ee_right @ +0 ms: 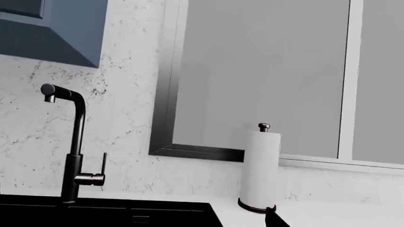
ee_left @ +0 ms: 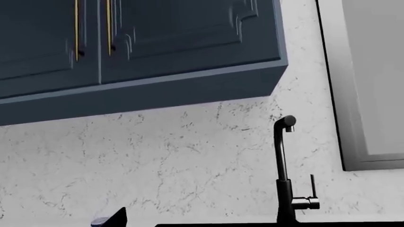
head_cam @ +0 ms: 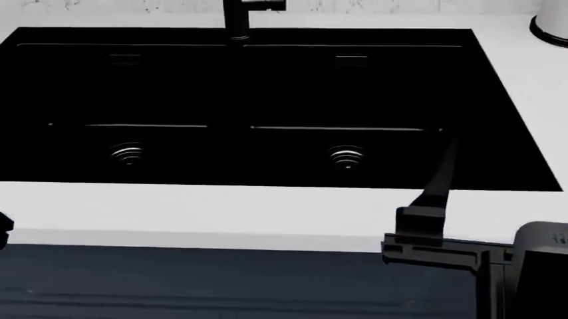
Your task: Turn the sink spout to the right.
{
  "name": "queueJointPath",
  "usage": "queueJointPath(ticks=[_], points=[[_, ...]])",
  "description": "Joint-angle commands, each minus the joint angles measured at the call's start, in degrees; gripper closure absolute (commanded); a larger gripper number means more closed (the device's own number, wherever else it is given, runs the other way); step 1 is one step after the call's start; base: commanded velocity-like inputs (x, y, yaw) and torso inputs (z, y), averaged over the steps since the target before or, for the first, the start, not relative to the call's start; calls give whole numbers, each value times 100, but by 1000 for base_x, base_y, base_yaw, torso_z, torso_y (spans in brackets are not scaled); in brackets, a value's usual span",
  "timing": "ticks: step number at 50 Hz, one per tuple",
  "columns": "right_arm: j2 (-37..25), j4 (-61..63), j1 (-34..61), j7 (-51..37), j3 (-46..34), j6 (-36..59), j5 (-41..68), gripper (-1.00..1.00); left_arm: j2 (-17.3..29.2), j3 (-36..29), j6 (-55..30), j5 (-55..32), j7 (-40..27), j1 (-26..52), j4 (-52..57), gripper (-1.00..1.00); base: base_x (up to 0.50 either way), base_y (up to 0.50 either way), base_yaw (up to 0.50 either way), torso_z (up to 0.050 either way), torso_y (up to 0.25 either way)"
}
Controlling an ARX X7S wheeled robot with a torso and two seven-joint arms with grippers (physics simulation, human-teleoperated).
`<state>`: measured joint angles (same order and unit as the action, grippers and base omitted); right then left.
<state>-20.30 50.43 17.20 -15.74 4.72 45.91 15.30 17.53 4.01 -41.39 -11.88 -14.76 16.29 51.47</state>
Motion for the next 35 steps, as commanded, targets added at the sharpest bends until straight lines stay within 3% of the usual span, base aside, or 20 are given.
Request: queueJointPath(ticks=[1, 35], points=[[-36, 20, -25, -20, -35, -7, 7, -100, 27, -7, 6, -29, -19, 6, -9, -100, 355, 184, 0, 0, 0], [-67, -31, -124, -83, 89, -125, 92, -100, 106, 60, -76, -150, -99, 77, -11, -100, 303, 288, 0, 0, 0]])
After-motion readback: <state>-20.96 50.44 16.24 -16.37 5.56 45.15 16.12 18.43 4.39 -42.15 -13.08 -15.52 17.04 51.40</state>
